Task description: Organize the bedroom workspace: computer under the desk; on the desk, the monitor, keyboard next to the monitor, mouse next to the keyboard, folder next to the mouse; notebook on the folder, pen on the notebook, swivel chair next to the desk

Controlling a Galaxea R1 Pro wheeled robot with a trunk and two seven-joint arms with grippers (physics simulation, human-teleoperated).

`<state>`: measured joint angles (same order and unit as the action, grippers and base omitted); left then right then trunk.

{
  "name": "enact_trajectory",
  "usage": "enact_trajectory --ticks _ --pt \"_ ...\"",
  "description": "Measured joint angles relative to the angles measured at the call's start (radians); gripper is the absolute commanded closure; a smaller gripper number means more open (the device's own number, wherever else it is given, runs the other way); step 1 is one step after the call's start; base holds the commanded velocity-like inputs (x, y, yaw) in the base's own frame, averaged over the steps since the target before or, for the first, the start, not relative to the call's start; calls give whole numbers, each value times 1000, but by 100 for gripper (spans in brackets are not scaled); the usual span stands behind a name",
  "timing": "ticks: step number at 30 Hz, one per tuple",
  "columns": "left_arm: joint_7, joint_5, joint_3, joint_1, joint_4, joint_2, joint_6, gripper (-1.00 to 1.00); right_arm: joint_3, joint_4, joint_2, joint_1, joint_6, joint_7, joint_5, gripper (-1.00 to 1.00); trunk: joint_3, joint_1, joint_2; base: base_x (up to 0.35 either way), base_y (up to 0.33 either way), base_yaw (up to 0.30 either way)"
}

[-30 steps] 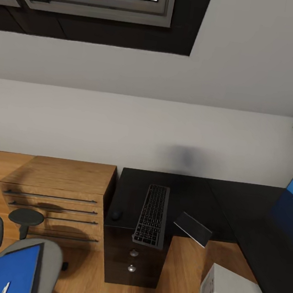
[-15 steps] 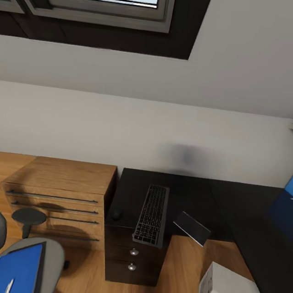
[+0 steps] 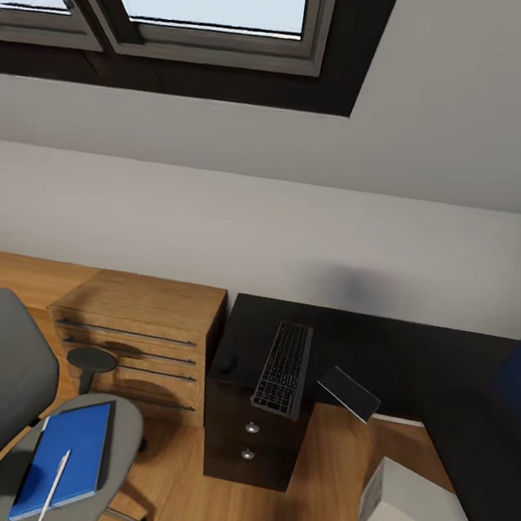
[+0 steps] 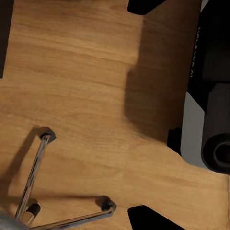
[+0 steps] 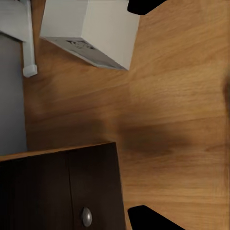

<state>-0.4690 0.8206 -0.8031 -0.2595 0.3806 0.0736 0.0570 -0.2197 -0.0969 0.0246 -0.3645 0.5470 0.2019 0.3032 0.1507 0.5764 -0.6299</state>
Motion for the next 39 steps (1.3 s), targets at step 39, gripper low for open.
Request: enact_trajectory --ticks 39 --pt "0 1 -1 0 -1 0 1 -100 1 1 -1 0 1 0 -2 -100 -105 -127 232 -249 -1 16"
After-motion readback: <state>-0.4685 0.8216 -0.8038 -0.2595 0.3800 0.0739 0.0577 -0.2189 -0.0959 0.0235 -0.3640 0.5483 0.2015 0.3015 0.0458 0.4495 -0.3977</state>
